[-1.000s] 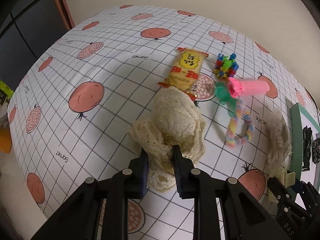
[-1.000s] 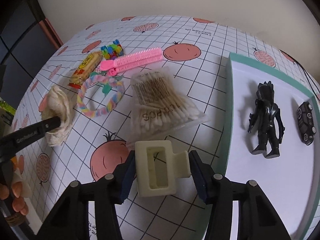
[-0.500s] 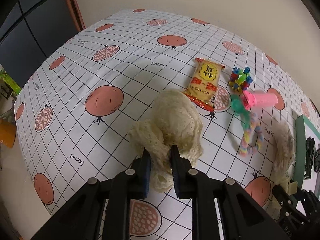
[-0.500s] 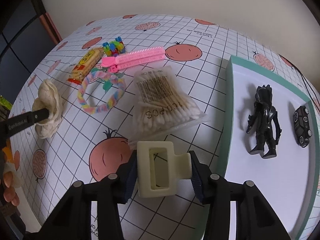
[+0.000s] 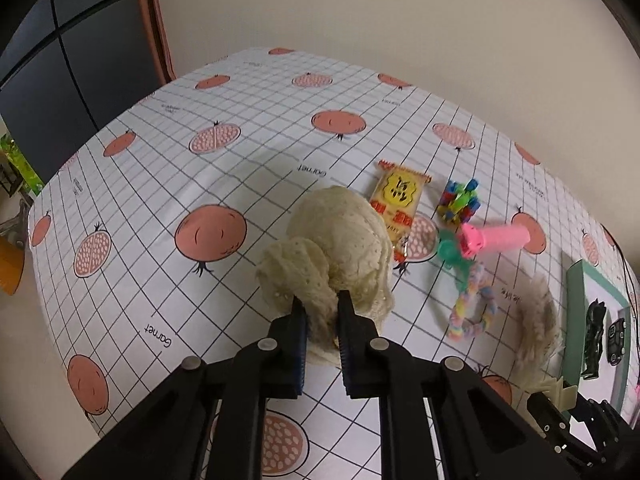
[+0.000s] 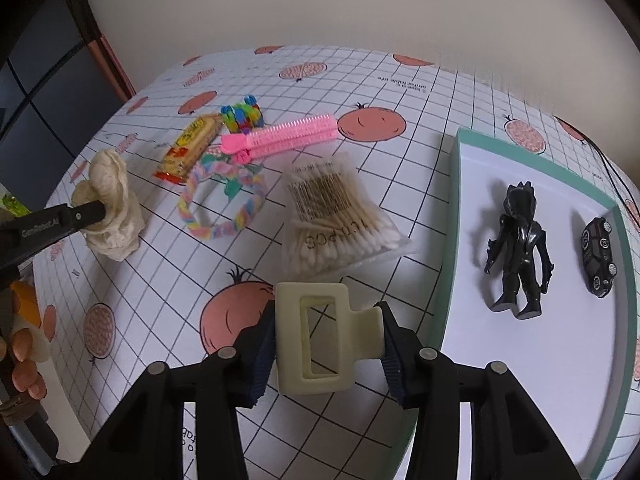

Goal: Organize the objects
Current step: 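Carry the lace cloth with the left gripper while the right gripper carries the clip over the tray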

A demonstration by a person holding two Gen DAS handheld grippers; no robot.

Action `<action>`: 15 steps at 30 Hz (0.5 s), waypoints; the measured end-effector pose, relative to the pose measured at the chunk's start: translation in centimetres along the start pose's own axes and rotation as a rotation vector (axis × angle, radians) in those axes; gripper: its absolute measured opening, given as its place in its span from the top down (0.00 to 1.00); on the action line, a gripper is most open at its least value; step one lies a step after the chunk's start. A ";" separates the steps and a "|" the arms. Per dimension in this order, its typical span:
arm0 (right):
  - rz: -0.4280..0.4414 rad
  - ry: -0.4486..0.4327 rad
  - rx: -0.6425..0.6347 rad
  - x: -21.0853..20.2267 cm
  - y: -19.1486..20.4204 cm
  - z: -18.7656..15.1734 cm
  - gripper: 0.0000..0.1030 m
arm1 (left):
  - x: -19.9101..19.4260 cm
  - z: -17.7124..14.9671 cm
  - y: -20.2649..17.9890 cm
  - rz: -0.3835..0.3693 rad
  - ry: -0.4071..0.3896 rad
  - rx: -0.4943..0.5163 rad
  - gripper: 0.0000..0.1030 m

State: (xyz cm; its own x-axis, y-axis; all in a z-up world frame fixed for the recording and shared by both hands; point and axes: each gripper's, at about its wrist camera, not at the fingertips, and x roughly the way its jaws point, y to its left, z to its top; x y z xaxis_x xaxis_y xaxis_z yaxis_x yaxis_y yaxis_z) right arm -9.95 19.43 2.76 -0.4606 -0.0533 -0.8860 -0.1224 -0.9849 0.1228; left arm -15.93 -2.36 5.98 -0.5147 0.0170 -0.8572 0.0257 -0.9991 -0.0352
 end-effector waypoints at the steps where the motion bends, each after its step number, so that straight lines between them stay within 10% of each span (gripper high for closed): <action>1: 0.004 -0.005 0.004 -0.2 -0.1 0.0 0.53 | -0.1 0.0 0.0 -0.002 -0.003 -0.002 0.87; 15: 0.022 -0.057 0.055 -2.4 -2.2 0.0 0.53 | -1.8 -1.1 -2.8 -0.008 -0.026 0.042 0.87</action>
State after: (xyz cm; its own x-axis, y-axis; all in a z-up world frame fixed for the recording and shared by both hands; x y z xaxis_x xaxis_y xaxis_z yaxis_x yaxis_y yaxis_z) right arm -8.59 21.76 4.68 -0.5125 -0.0643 -0.8563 -0.1587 -0.9729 0.1680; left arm -14.09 0.41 7.05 -0.5371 0.0244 -0.8432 -0.0141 -0.9997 -0.0199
